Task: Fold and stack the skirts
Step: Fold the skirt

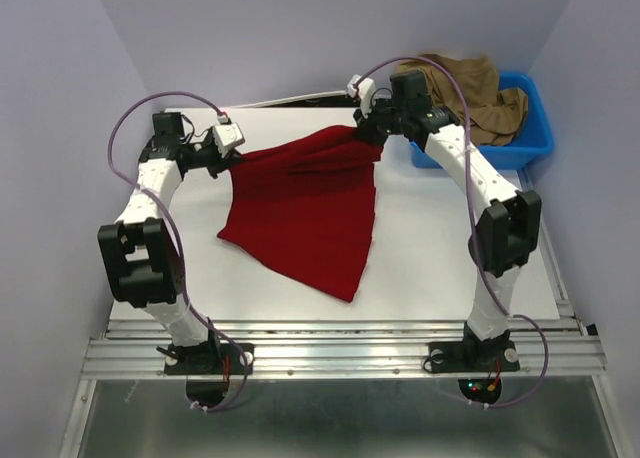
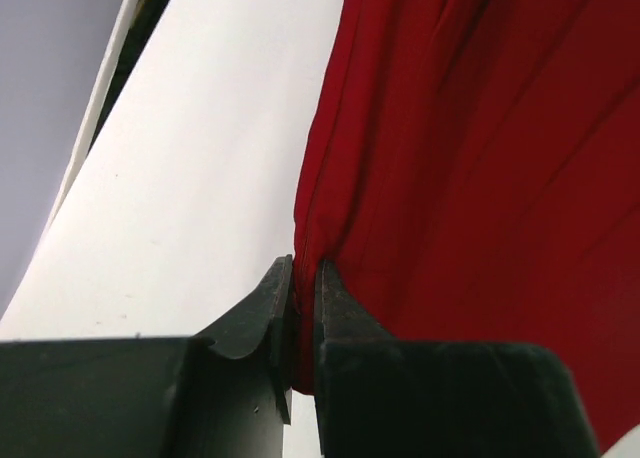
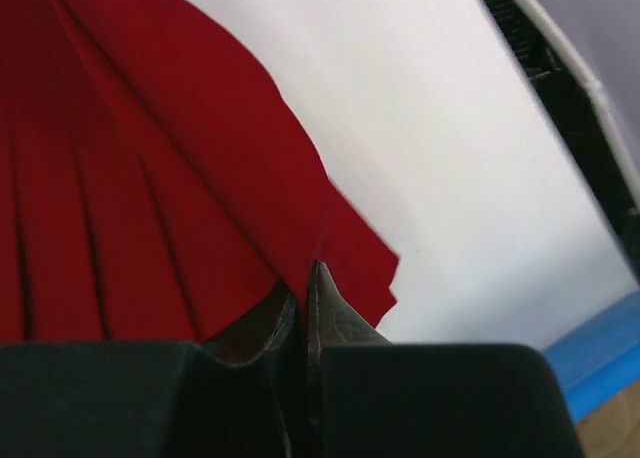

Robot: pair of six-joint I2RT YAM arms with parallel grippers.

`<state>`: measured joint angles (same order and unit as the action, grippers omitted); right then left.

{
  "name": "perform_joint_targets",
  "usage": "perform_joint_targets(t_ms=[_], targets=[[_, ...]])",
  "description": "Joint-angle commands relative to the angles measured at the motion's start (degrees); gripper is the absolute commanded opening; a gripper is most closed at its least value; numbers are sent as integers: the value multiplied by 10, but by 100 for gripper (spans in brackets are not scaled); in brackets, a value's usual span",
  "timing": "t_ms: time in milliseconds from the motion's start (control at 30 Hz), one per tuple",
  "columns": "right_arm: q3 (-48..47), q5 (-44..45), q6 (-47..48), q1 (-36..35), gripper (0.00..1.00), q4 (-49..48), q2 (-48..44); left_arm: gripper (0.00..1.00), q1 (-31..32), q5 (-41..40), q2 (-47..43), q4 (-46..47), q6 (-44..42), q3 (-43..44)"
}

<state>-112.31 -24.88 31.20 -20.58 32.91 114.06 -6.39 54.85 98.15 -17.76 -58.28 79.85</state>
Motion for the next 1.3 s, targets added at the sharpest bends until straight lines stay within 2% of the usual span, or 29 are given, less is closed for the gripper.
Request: perform_joint_targets(t_ms=[0,67,133,267,400,433,533,667,700,933,1067,1200,1267], targets=[[114,10,17,-31,1,33,-72,0,-26,-10,-72,-114,-217,-71],[195,17,10,-71,1,32,-116,0,-39,-12,-89,-146,-295,-111],[254,30,4,-100,1,19,-140,0,-49,-25,-116,-161,-326,-153],[376,44,-26,-175,1,-16,-187,0,-80,-54,-146,-218,-445,-213],[471,59,-32,-207,1,-53,-208,0,-93,-83,-176,-243,-488,-291],[487,61,-33,-213,1,-74,-205,0,-92,-89,-182,-226,-492,-335],[512,77,-40,-213,1,-105,-156,0,-75,-124,-187,-138,-418,-393],[500,119,-51,-213,1,-141,-92,0,-69,-148,-158,-88,-354,-398],[488,124,-52,-213,1,-146,-74,0,-68,-150,-149,-77,-313,-392],[387,155,-35,-122,0,-145,-2,0,-57,-133,-37,-28,-146,-251],[309,151,-11,-80,1,-100,5,0,-56,-101,-18,-38,-92,-172],[227,125,1,-75,1,-53,-8,0,-56,-86,-24,-61,-90,-125],[170,92,-8,-75,1,4,-15,0,-56,-84,-31,-83,-101,-95]])
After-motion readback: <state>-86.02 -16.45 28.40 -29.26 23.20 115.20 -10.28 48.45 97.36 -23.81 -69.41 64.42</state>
